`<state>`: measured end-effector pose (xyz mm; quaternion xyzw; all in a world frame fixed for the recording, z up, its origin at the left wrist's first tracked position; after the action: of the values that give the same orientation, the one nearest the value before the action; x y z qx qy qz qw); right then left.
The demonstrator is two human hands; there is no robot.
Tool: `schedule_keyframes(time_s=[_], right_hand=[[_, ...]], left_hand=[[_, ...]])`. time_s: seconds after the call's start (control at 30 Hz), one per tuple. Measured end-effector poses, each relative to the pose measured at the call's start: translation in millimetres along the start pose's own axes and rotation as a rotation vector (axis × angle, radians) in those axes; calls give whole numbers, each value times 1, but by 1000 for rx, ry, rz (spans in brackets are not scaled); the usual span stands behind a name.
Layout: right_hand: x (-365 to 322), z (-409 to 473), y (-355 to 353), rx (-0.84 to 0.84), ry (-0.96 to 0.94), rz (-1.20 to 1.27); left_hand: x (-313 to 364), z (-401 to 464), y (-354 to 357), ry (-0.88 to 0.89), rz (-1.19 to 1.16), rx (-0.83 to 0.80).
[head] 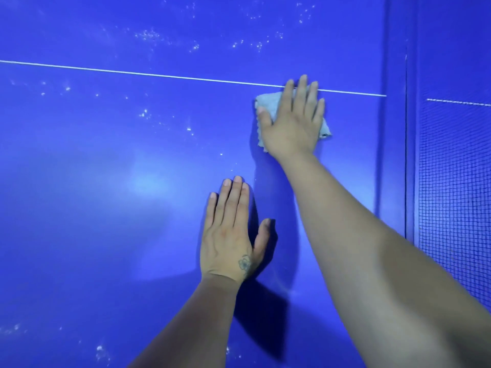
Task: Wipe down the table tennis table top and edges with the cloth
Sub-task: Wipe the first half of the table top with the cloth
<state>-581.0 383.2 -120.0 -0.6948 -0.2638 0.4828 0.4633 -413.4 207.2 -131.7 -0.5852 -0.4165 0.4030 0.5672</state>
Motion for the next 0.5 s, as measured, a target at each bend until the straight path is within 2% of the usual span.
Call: schedule_keyframes(time_s=[0.13, 0.23, 0.33, 0.4, 0.5], right_hand=[[-18, -19, 5, -132, -9, 154], [-25, -33, -5, -227, 18, 364], [-15, -48, -22, -174, 44, 628], [9, -60, -31, -66, 19, 579], [65, -77, -32, 80, -51, 264]], left_hand=[[1, 0, 0, -12, -19, 19], [2, 0, 0, -10, -11, 22], [1, 0, -1, -1, -6, 22], [0, -1, -2, 8, -7, 39], [1, -1, -3, 2, -35, 76]])
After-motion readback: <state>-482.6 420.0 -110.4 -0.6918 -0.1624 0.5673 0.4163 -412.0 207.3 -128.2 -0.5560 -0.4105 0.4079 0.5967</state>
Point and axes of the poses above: each hand's wrist, its own z-axis towards the middle knuckle, its own y-axis out of the palm, x = y × z, the point moved 2 cm from there along z, towards the middle knuckle, and after that the axes turned 11 degrees about z, right-handed, at the moved point
